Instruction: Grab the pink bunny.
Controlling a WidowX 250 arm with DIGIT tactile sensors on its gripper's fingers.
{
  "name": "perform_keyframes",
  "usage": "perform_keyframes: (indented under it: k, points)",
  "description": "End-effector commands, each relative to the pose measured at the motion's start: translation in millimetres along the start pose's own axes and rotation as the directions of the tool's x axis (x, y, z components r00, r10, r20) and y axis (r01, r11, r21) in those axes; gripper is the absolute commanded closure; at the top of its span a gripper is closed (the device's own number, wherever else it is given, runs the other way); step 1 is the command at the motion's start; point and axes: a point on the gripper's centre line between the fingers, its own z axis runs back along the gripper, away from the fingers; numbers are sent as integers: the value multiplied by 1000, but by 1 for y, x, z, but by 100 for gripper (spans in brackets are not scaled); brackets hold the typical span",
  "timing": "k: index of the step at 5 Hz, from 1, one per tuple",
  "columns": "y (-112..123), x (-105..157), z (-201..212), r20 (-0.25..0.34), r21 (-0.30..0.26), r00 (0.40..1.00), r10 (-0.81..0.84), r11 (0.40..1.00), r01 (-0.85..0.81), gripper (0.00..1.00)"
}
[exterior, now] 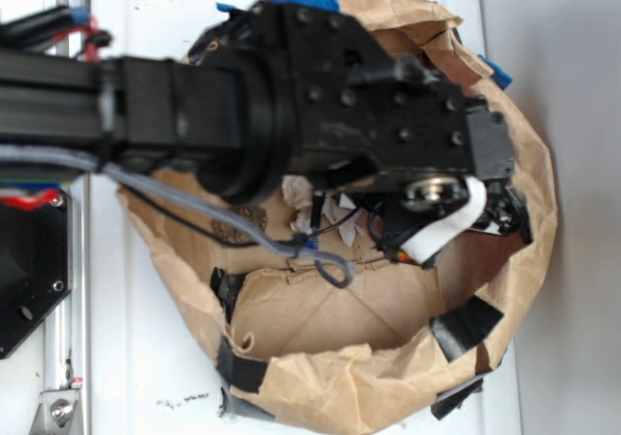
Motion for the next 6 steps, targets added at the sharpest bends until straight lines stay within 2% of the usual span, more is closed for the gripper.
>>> perform_keyframes:
  k: [1, 2, 3, 4, 5, 6]
  points:
    - [15, -15, -10, 5, 40, 994, -111, 993, 111, 0]
    - [17, -20, -23, 43, 28, 992, -122, 992, 121, 0]
    - [18, -25, -38, 46, -8, 991, -124, 992, 125, 0]
    - [19, -29, -42, 54, -19, 992, -111, 994, 112, 42]
    - [18, -30, -40, 45, -10, 993, -105, 994, 106, 100]
    - [18, -31, -39, 34, -11, 994, -107, 994, 107, 100]
